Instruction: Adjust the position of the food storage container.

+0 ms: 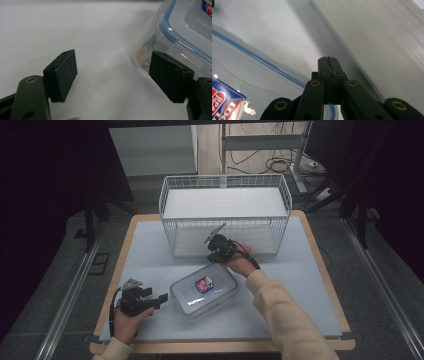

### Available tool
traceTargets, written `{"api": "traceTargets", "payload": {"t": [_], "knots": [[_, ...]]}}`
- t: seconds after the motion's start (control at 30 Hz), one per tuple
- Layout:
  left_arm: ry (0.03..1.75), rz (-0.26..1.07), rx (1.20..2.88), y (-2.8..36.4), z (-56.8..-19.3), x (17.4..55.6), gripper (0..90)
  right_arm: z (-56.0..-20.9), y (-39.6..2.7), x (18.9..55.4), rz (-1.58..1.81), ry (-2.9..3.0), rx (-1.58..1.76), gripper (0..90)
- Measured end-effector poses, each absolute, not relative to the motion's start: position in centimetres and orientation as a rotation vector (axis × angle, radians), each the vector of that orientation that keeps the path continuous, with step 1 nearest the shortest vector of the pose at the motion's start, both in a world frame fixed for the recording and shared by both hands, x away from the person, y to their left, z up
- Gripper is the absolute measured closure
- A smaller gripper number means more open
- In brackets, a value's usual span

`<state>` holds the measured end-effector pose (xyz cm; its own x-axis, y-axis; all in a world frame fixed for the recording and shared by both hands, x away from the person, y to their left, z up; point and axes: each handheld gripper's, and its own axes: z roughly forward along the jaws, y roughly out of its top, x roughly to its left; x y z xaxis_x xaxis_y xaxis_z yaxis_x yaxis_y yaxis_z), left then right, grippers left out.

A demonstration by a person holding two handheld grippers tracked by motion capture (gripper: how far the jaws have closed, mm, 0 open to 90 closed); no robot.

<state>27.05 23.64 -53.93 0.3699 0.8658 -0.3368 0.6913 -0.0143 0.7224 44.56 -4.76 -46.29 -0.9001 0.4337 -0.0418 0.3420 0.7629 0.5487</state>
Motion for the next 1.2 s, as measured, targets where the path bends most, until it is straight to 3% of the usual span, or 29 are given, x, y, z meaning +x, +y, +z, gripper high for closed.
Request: {"api": "traceTargets", "payload": {"t": [0.73, 1.2], "knots": [[1.37, 0.258, 1.763, 23.4, -53.8, 26.9, 22.7, -46.5, -9.5, 40.6, 0.782, 2.857, 0.585, 90.0], [1.366, 0.259, 1.756, 23.3, -53.6, 26.8, 22.7, -45.5, -12.9, 39.6, 0.94, 2.727, 0.669, 90.0]]}}
